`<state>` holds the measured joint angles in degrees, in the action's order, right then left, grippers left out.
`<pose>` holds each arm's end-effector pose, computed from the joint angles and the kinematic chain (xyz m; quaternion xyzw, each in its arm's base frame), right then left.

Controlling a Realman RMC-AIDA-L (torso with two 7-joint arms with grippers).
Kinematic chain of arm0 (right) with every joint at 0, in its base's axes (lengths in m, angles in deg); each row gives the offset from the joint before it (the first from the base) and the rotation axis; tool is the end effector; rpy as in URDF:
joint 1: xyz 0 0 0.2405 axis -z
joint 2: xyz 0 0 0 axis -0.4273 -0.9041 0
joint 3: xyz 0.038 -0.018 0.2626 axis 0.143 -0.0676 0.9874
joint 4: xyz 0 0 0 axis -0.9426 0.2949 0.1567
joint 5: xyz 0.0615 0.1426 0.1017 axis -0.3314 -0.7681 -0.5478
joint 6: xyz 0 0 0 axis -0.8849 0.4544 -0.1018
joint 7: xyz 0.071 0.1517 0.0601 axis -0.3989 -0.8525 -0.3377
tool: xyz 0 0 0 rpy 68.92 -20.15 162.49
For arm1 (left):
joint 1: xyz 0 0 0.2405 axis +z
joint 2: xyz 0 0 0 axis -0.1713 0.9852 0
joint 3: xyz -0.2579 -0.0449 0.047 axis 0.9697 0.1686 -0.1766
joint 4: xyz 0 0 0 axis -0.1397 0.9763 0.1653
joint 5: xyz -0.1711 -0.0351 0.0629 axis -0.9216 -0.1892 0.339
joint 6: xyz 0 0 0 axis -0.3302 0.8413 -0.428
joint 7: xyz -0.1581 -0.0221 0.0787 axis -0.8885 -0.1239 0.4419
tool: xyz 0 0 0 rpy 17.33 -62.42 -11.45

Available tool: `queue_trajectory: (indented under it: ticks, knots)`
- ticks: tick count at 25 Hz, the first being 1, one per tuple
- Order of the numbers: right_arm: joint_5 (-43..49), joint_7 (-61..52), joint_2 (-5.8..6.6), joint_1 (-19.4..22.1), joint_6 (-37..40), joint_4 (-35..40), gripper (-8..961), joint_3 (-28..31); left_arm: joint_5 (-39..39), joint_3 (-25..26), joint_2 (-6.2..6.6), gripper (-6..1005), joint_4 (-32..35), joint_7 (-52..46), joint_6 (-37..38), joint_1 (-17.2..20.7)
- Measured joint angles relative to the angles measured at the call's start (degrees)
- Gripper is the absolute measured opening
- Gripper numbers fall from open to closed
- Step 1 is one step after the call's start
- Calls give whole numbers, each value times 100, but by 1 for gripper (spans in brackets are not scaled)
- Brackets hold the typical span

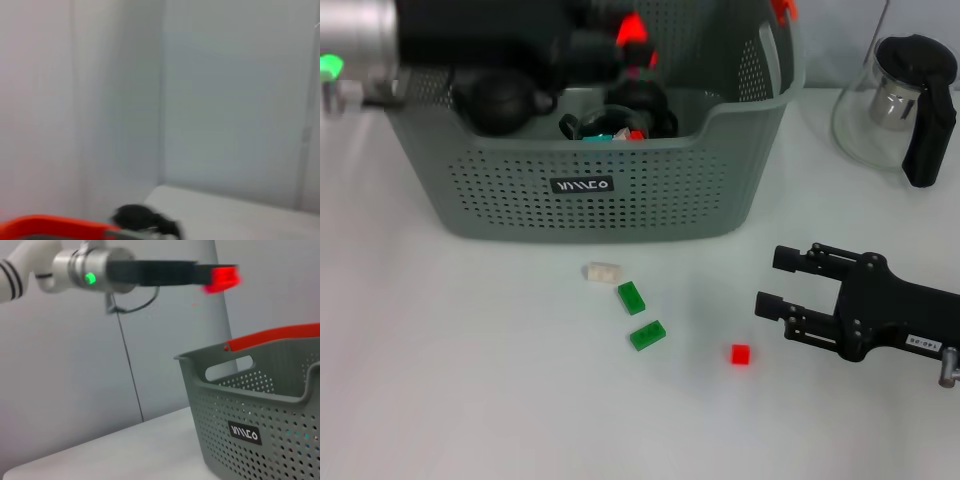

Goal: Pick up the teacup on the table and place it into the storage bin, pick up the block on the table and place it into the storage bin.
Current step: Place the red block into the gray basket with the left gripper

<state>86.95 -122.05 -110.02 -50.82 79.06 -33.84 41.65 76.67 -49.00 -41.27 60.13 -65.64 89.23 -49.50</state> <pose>0.2484 0.2849 -0.0545 -0.9174 0.1750 0.3303 0.1368 -0.1239 0.3728 0.0380 -0.9501 -0.1102 -0.2450 0.1586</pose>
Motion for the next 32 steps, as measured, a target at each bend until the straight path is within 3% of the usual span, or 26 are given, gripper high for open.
queue_trajectory:
  ticks: [4, 7, 9, 13, 21, 32]
  knots:
    - [-13, 17, -10, -13, 0, 0, 683, 0, 383, -534, 216, 464, -339, -237, -1138, -397]
    - [-36, 20, -16, -38, 1, 0, 683, 0, 713, -840, 275, 471, -788, -243, -1806, -606]
    - [-40, 21, -22, -52, -2, 0, 683, 0, 1025, -1076, 249, 476, -950, -256, -2213, -670]
    - [-42, 21, -23, -62, -16, 10, 684, 0, 1979, -1704, 57, 486, -1018, -403, -3175, -686]
    - [-42, 9, -23, -59, -15, 19, 684, 23, 2897, -1989, -23, 506, -1079, -1411, -3300, -887]
    - [-42, -4, -7, -55, -17, 30, 684, 46, 2904, -1945, -46, 533, -986, -1670, -3271, -812]
